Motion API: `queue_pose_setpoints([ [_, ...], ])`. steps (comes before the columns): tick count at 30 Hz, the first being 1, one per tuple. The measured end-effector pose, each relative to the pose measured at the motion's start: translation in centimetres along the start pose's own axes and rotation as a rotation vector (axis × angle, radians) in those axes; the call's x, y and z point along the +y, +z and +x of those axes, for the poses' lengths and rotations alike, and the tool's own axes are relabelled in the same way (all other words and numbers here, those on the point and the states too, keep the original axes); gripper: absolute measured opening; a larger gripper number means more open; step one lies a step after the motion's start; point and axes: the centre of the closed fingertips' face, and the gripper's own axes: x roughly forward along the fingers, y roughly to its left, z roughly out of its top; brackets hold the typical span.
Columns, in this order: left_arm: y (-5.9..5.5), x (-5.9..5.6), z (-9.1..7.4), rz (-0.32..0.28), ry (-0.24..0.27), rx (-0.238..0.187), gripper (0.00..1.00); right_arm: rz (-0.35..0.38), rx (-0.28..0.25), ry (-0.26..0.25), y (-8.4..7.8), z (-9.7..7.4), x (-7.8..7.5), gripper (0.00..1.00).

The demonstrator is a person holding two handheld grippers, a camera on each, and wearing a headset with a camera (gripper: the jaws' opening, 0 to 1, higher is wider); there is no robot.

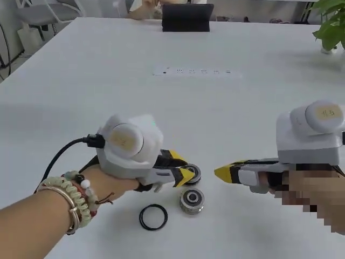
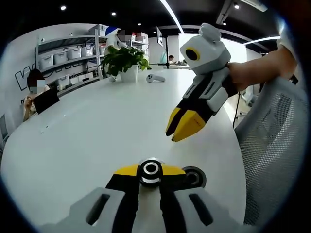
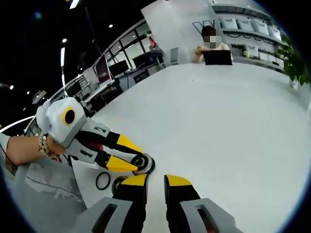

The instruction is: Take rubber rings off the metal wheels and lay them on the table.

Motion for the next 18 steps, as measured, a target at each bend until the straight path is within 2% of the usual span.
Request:
queue_pose_setpoints([
  [1,0.2,-0.1,0.0,-0.010,-0.001,-0.017,0.08,0.000,0.001,0.000,0.0,0.0,0.0,0.10],
  [4,0.0,0.0,0.0,-0.043,-0.008,-0.011,0.08,-0.002,0.003,0.001,-0.1,0.0,0.1,0.10],
  [11,0.0,-0.2,-0.1,-0.039,-0.005,-0.020,0.07,-0.010,0.011,0.000,-0.2,0.1,0.1,0.11],
  [12,0.0,-0.2,-0.1,-0.037,-0.006,-0.020,0.07,-0.036,0.022,-0.011,-0.1,-0.1,-0.1,0.11],
  [15,-0.1,-0.2,-0.1,-0.034,-0.006,-0.021,0.07,-0.102,0.008,-0.063,1.4,-0.6,-0.9,0.11],
  [18,0.0,-0.3,-0.1,-0.032,-0.007,-0.023,0.07,-0.170,-0.001,-0.075,3.1,-1.0,-0.7,0.11],
])
